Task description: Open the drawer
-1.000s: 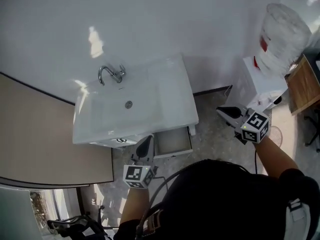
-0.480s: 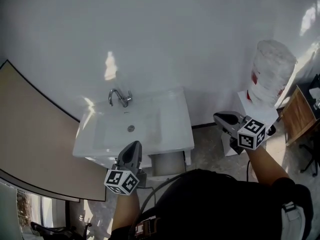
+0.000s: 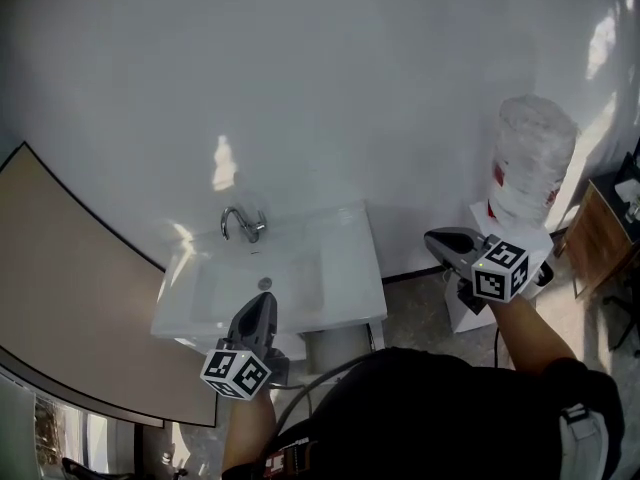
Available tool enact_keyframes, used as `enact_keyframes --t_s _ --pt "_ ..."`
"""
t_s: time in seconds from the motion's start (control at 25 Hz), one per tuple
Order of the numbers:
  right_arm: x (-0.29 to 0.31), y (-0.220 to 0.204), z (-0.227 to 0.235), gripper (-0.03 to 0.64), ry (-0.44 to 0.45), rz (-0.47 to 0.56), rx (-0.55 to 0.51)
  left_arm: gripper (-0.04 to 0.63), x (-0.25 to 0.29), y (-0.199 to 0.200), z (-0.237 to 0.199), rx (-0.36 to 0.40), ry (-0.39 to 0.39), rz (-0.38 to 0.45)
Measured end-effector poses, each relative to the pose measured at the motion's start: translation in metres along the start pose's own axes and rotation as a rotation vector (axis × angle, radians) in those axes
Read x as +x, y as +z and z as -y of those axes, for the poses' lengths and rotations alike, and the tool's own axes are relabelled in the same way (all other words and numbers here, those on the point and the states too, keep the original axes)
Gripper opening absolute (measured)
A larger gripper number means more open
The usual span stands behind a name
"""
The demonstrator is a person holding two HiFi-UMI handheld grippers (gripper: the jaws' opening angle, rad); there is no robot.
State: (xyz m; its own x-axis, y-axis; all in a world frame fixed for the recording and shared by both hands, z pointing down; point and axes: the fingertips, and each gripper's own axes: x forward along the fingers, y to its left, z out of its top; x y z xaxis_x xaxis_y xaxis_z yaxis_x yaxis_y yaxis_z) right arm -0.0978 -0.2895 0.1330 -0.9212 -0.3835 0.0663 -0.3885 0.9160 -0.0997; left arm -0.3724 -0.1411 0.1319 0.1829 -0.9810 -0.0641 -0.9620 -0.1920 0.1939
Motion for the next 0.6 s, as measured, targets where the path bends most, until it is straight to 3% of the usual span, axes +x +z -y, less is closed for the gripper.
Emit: enact_keyframes --t_s 0.6 --pt "-0.003 -0.005 0.019 -0.005 -0.027 -0.010 -0.014 0.000 0.016 -0.005 0.001 -0.006 -0.015 -0.018"
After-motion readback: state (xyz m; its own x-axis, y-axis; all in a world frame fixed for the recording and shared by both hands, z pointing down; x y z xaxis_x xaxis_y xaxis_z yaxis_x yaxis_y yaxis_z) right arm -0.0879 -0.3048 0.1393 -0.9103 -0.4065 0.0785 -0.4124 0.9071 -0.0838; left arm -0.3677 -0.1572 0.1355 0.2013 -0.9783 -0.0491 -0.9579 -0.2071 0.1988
